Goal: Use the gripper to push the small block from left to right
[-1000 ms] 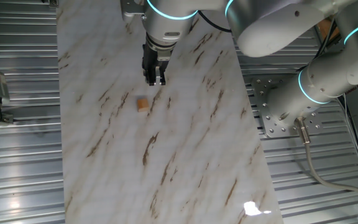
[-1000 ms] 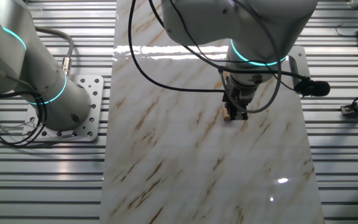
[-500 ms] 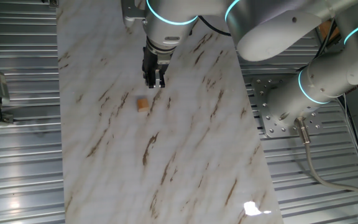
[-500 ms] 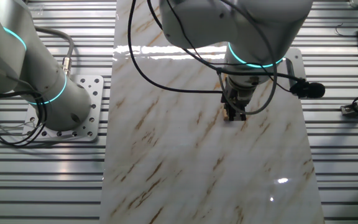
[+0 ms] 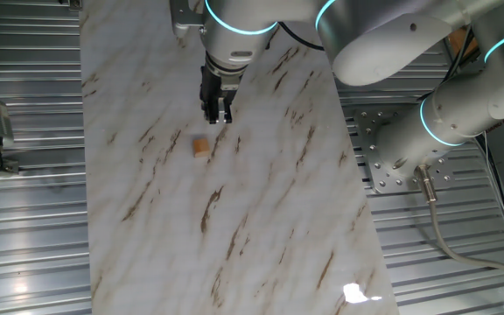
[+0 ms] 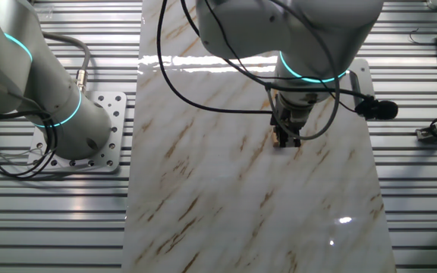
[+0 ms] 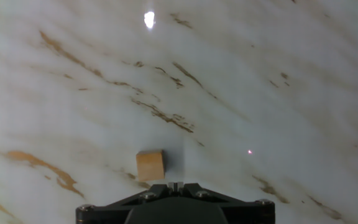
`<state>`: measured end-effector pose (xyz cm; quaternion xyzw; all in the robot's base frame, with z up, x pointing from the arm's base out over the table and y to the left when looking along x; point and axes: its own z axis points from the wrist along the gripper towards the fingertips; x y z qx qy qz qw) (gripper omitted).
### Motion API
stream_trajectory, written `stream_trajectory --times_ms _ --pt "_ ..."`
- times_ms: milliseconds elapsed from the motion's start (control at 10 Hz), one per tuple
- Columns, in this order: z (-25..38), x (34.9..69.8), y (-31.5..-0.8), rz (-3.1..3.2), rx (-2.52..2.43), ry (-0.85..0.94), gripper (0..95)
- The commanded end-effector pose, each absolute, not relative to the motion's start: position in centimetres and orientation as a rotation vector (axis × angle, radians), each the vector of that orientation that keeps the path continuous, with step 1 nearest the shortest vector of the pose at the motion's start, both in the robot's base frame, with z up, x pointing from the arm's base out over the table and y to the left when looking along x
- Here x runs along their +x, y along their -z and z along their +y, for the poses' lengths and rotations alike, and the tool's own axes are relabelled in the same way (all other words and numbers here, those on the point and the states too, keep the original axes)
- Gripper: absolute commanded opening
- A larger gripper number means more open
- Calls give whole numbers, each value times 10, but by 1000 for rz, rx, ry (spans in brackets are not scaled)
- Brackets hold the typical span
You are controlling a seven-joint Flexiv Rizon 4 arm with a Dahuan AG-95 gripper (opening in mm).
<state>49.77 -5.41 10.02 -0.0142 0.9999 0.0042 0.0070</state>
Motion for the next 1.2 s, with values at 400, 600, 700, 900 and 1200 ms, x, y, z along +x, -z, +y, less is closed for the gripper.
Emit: stream_trajectory --times_ms 400,600,700,900,1200 --pt "-54 498 -100 3124 -101 -26 0" --pt "-54 498 -100 3108 -104 -40 0" --pt "-54 498 -100 3090 -107 -55 0" --pt "-54 498 -100 3094 -144 -76 0" --pt "-54 498 -100 3125 -184 -118 0"
